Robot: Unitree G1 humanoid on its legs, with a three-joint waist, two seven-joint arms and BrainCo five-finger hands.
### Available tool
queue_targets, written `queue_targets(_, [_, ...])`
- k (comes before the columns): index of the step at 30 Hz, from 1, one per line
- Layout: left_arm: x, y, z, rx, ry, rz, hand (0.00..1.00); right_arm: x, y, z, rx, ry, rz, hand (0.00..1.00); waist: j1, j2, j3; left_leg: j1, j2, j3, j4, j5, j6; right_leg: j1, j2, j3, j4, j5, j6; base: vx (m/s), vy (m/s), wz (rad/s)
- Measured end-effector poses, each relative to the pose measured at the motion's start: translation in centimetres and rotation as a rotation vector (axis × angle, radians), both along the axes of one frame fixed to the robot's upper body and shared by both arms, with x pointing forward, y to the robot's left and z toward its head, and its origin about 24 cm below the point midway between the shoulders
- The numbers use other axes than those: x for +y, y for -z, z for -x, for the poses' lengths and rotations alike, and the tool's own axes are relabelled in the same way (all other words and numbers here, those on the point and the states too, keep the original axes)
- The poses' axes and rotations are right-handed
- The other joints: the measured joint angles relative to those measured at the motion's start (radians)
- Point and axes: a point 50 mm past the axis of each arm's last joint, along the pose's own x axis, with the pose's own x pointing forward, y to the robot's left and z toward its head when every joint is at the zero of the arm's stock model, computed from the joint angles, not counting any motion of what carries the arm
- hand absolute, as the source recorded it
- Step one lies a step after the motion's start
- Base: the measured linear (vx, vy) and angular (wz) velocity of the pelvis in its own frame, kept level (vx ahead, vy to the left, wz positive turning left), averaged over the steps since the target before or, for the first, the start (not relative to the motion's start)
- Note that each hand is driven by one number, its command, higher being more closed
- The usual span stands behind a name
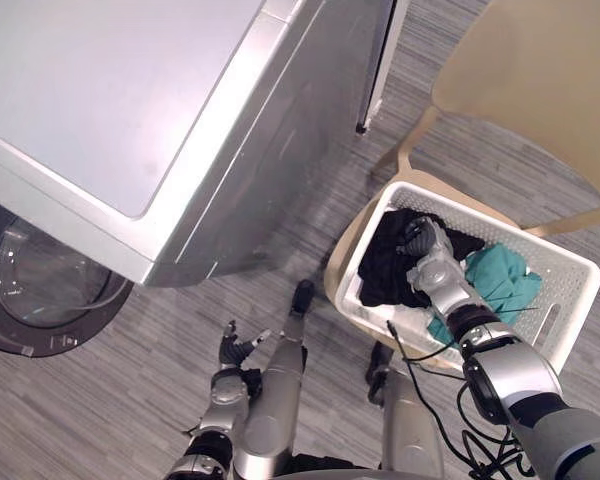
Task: Pick up the laundry basket with both hands and put the clothes into the washing machine.
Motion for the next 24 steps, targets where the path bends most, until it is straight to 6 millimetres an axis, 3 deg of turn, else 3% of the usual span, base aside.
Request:
queue_targets(5, [0.3, 0.2, 0.2, 0.012, 0.002, -0.008, 0.00, 1.5, -0.8, 1.1, -0.135, -0.004, -0.190, 1.00, -0.019, -0.014, 0.008, 0.075, 0.013, 0.009, -0.022, -0.005, -0.005, 0.069, 0.012, 0.016, -0.027, 0.003, -0.004, 0.00, -0.031, -0.08])
queue_targets(9, [1.6, 0.5, 0.6, 0.050, -0.002, -0.043, 0.00, 2.5, -1.2, 3.2, -0.251, -0.019, -0.352, 1.00, -0.038, -0.041, 0.012, 0.145, 0.022, 0.026, -0.057, -0.005, -0.004, 0.121, 0.019, 0.027, -0.052, 0.003, -0.004, -0.05, -0.020, -0.13])
queue_targets(16, [3.5, 2.1, 3.4, 0.156, -0.023, -0.082, 0.00, 3.3, 3.7, 8.6, -0.190, 0.047, -0.600, 1.00, -0.082, -0.111, -0.061, 0.212, 0.019, 0.034, -0.097, -0.004, -0.004, 0.203, 0.021, 0.022, -0.119, 0.015, 0.009, 0.05, -0.017, 0.01])
queue_targets(21, [3.8, 3.1, 5.5, 0.221, -0.027, -0.070, 0.00, 3.0, 5.9, 11.4, -0.145, 0.090, -0.813, 1.00, -0.086, -0.113, -0.161, 0.271, 0.006, 0.042, -0.139, -0.004, -0.004, 0.270, 0.012, 0.022, -0.180, 0.027, 0.020, 0.06, 0.004, 0.00])
queue_targets(24, [4.1, 3.9, 7.1, 0.277, -0.033, -0.065, 0.00, 3.0, 5.6, 12.2, -0.187, 0.089, -1.008, 1.00, -0.090, -0.114, -0.201, 0.306, 0.005, 0.047, -0.160, -0.002, -0.001, 0.302, 0.011, 0.024, -0.200, 0.032, 0.020, 0.02, 0.006, -0.02])
